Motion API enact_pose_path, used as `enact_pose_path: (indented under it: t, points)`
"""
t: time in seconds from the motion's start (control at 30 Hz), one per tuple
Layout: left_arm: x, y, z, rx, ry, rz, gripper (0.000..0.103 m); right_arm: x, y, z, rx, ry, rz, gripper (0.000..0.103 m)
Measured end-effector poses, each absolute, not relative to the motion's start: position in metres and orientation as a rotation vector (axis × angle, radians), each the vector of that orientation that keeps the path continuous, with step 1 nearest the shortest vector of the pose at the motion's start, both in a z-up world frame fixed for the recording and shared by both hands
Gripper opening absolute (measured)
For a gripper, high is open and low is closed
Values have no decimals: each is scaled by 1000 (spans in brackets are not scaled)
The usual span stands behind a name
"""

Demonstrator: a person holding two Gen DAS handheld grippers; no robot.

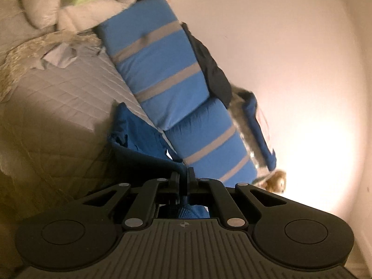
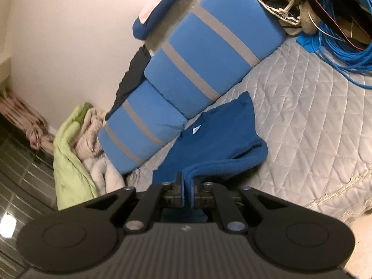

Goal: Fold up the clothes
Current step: 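Lift the gripped sweatshirt edge and fold it over the body with both grippers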

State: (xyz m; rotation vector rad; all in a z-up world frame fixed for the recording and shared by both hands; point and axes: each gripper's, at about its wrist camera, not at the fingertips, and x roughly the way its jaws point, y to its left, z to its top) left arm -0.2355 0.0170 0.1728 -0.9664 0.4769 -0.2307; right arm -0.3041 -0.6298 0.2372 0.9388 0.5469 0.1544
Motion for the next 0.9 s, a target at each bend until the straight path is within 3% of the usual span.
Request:
enact_pose_path:
  t: [0.47,0.9]
  points:
    - [-262,5,218,-851,372,-197,5,-340,-628,268,970,458,172,5]
    - [-223,15,192,-859,460,-188,5,-291,-634,246,970,527,160,5]
